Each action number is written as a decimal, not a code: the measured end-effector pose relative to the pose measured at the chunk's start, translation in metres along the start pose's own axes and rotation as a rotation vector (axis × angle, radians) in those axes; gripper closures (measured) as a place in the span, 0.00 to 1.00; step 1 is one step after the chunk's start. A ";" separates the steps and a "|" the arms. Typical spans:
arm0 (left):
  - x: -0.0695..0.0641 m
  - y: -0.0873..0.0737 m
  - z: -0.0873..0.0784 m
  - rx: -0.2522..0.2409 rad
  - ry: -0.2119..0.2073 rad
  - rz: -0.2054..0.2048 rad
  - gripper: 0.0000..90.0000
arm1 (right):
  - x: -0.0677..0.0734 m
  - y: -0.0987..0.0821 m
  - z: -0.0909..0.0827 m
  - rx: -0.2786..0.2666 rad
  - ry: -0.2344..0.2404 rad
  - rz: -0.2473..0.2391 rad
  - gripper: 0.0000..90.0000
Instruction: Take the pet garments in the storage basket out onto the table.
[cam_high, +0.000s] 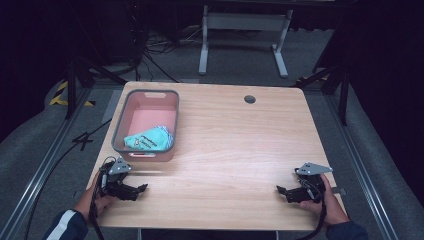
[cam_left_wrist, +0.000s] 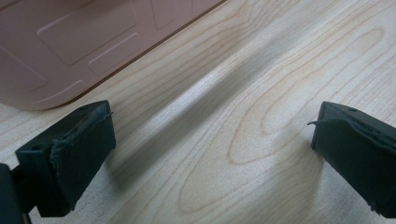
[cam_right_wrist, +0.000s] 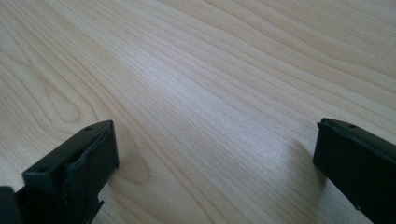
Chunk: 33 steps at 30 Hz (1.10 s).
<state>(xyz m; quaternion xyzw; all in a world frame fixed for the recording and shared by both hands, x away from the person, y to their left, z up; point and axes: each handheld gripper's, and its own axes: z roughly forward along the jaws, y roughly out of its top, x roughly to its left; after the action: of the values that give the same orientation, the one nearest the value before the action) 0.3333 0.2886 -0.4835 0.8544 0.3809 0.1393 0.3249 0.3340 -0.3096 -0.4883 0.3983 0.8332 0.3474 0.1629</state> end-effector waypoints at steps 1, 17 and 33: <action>0.000 0.000 0.000 0.000 0.000 0.000 0.00 | 0.000 0.000 0.000 0.000 0.001 -0.002 0.00; 0.003 0.001 -0.018 0.083 -0.052 0.070 0.22 | 0.000 0.000 0.000 0.000 0.002 -0.001 0.00; 0.011 0.015 -0.074 -0.011 0.020 0.060 0.24 | 0.000 -0.001 -0.001 0.000 0.003 0.000 0.00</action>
<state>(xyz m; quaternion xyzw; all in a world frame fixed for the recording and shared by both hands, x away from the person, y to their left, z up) 0.3134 0.3225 -0.4183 0.8623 0.3573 0.1596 0.3214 0.3335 -0.3104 -0.4881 0.3979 0.8333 0.3483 0.1615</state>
